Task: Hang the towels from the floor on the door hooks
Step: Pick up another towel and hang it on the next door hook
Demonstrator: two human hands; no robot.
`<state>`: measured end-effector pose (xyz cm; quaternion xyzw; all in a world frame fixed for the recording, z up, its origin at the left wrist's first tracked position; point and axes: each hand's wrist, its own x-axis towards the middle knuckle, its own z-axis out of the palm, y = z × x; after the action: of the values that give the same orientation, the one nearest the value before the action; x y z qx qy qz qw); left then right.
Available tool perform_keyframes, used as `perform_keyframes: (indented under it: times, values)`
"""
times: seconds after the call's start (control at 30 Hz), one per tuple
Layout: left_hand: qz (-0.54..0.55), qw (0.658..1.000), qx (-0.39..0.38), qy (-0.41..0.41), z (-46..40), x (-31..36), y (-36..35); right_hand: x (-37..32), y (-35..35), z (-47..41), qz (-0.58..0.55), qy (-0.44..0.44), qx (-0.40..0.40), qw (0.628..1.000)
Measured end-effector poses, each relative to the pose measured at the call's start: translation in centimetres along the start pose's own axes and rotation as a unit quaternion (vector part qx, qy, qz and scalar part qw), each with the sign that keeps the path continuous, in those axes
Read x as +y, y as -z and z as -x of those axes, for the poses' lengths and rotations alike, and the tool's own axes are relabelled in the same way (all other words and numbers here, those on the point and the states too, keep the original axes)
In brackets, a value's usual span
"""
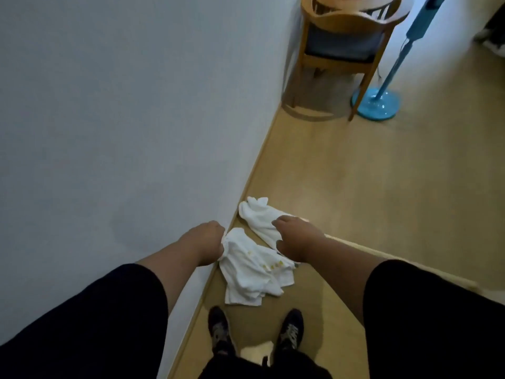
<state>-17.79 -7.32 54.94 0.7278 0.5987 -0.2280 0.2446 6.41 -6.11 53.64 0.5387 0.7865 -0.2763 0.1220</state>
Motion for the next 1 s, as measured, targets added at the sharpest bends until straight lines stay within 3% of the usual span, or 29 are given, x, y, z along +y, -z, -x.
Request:
perform_keyframes:
  times: [0.2,0.43,0.67,1.0]
  values:
    - [-0.015,0.996,-0.076,-0.037,-7.9,-3.9,-9.7,0.7,-10.6,-7.5,-0.073,-0.05,-0.052,0.995]
    - [0.015,0.995,-0.086,-0.048,-20.5,-7.6,-23.9,2.0,-26.1,-16.6,-0.116,-0.09,-0.11,0.983]
    - [-0.185,0.971,-0.049,-0.144,-32.1,-12.9,-36.5,4.7,-40.4,-25.5,-0.139,-0.107,-0.109,0.978]
    - [-0.229,0.961,0.036,-0.152,-42.2,-16.9,-47.9,6.1,-54.5,-30.9,-0.155,-0.109,-0.103,0.977]
